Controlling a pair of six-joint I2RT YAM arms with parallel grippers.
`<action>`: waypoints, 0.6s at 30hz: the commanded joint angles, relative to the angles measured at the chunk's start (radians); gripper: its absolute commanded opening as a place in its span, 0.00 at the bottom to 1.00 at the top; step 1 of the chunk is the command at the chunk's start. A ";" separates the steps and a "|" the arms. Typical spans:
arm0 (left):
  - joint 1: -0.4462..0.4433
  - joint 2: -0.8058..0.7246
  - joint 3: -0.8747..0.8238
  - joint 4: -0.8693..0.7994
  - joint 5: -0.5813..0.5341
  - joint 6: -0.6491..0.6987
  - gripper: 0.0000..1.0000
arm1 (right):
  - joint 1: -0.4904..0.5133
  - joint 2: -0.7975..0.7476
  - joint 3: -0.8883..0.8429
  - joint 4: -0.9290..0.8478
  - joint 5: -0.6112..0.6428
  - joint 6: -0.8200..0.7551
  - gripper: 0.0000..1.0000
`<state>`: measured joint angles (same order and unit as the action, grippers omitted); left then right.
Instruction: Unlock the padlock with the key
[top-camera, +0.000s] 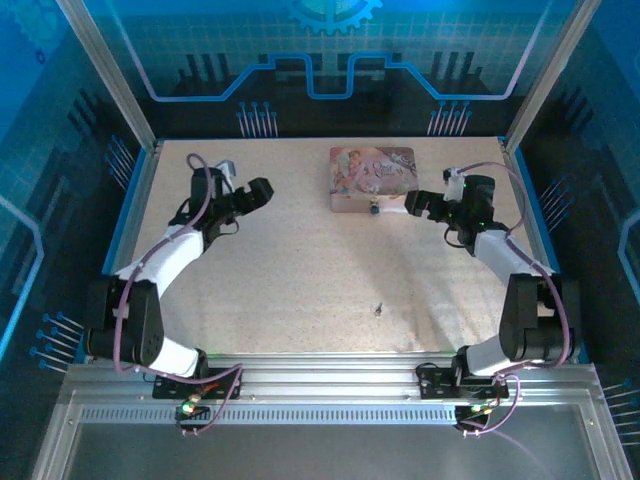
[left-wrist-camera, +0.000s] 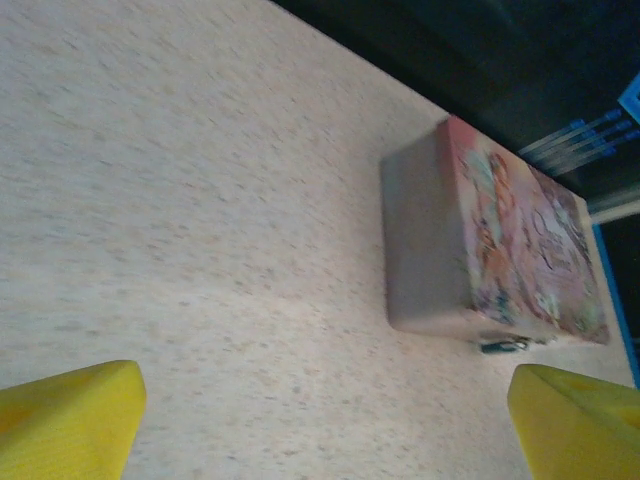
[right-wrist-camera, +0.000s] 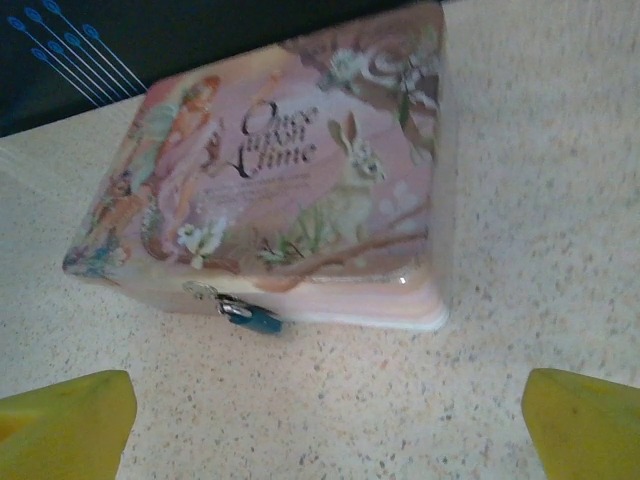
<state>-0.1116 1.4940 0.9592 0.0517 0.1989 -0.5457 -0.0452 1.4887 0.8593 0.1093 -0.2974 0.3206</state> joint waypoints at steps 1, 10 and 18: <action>-0.040 0.077 0.098 -0.006 0.099 -0.057 0.93 | -0.039 0.053 0.057 0.006 -0.070 0.076 1.00; -0.142 0.346 0.349 0.012 0.139 -0.070 0.88 | -0.055 0.214 0.194 -0.026 -0.086 0.063 1.00; -0.190 0.556 0.529 0.021 0.162 -0.096 0.86 | -0.055 0.406 0.335 -0.022 -0.131 0.098 1.00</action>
<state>-0.2893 1.9991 1.4258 0.0616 0.3233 -0.6170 -0.0864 1.8454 1.1465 0.1047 -0.3832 0.3920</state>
